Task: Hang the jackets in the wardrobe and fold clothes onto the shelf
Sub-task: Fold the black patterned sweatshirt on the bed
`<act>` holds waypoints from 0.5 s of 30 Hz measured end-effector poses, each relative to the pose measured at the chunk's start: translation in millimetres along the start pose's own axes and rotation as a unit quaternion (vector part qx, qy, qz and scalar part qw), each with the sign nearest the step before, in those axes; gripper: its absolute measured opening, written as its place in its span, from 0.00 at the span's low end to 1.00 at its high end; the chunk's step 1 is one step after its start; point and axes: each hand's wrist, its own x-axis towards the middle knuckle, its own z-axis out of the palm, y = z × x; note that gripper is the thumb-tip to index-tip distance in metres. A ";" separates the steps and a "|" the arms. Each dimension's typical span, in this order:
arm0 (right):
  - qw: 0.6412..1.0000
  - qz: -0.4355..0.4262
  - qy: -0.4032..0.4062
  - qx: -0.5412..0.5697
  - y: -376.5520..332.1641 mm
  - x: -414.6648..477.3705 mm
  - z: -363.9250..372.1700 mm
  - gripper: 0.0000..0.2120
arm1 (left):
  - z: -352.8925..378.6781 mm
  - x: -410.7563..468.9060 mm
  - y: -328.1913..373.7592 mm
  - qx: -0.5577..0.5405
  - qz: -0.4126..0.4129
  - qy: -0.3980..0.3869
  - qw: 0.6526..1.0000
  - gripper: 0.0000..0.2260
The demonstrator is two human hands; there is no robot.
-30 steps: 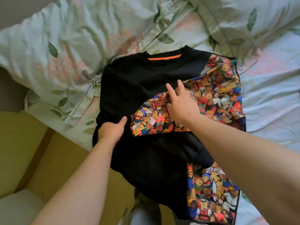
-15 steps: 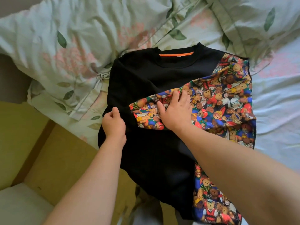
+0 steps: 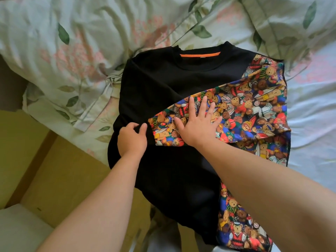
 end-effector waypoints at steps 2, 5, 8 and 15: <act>1.000 0.002 0.001 0.000 2.3 2.4 -2.6 0.42 | -1.6 7.2 2.4 -0.019 0.009 0.028 0.999 0.17; 1.000 0.005 0.005 0.007 6.7 4.1 -3.9 0.39 | -1.7 7.9 9.1 -0.083 0.018 0.050 0.995 0.14; 1.000 0.006 0.022 0.013 14.9 6.6 -6.3 0.36 | 2.4 4.6 16.0 -0.112 -0.005 0.048 0.993 0.09; 0.993 0.076 0.093 -0.001 76.9 40.0 -41.5 0.34 | 11.9 9.3 18.1 0.010 -0.022 0.050 0.998 0.16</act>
